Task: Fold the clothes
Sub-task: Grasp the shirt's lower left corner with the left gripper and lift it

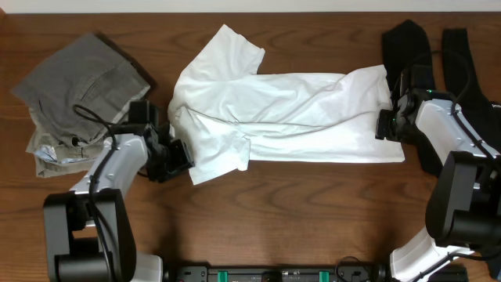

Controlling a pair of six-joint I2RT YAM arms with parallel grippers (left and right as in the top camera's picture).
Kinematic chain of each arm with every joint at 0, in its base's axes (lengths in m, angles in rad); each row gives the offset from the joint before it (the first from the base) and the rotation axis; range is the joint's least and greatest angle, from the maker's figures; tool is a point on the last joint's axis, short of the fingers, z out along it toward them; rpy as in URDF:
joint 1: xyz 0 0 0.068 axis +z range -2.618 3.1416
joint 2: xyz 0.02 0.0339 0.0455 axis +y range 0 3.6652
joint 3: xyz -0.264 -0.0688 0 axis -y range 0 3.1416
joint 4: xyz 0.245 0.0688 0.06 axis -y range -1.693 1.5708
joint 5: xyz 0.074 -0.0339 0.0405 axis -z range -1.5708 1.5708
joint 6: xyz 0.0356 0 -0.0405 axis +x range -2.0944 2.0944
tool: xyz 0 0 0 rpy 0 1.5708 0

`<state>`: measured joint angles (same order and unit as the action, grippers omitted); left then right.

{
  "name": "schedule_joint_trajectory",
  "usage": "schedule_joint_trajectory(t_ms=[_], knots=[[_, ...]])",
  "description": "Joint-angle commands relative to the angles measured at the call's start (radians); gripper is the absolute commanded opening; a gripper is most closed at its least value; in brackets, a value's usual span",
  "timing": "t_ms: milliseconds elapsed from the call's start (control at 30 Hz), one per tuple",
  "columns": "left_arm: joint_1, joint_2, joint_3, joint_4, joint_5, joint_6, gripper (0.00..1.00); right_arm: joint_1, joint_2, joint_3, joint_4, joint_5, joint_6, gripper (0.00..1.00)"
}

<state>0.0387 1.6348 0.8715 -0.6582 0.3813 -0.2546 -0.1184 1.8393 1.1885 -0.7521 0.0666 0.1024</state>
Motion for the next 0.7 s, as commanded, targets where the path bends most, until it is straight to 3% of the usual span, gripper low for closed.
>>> schedule_joint_trajectory(t_ms=[0,67,100,133,200,233,367,667], knots=[[-0.041,0.011,-0.025,0.036,0.030,0.021,0.51,-0.005,0.007,-0.007,-0.004,0.003,0.009,0.51],[-0.066,0.011,-0.030,0.056,0.030,0.020,0.49,-0.005,0.007,-0.007,-0.004,0.003,0.009,0.52],[-0.077,0.011,-0.030,0.058,0.030,0.020,0.43,-0.005,0.007,-0.007,-0.004,0.003,0.009,0.52],[-0.089,0.011,-0.030,0.058,0.030,0.019,0.36,-0.005,0.007,-0.007,-0.005,0.003,0.009,0.51],[-0.109,0.011,-0.030,0.058,0.030,0.015,0.12,-0.005,0.007,-0.007,-0.008,0.003,0.009,0.51],[-0.117,0.011,-0.030,0.058,0.030,0.007,0.06,-0.005,0.007,-0.007,-0.009,0.003,0.009,0.52],[-0.129,0.008,-0.025,0.058,0.101,0.002,0.06,-0.005,0.007,-0.007,-0.009,0.003,0.009,0.52],[-0.129,-0.105,0.098,0.132,0.500,-0.005,0.06,-0.005,0.007,-0.007,-0.010,0.004,0.009,0.52]])
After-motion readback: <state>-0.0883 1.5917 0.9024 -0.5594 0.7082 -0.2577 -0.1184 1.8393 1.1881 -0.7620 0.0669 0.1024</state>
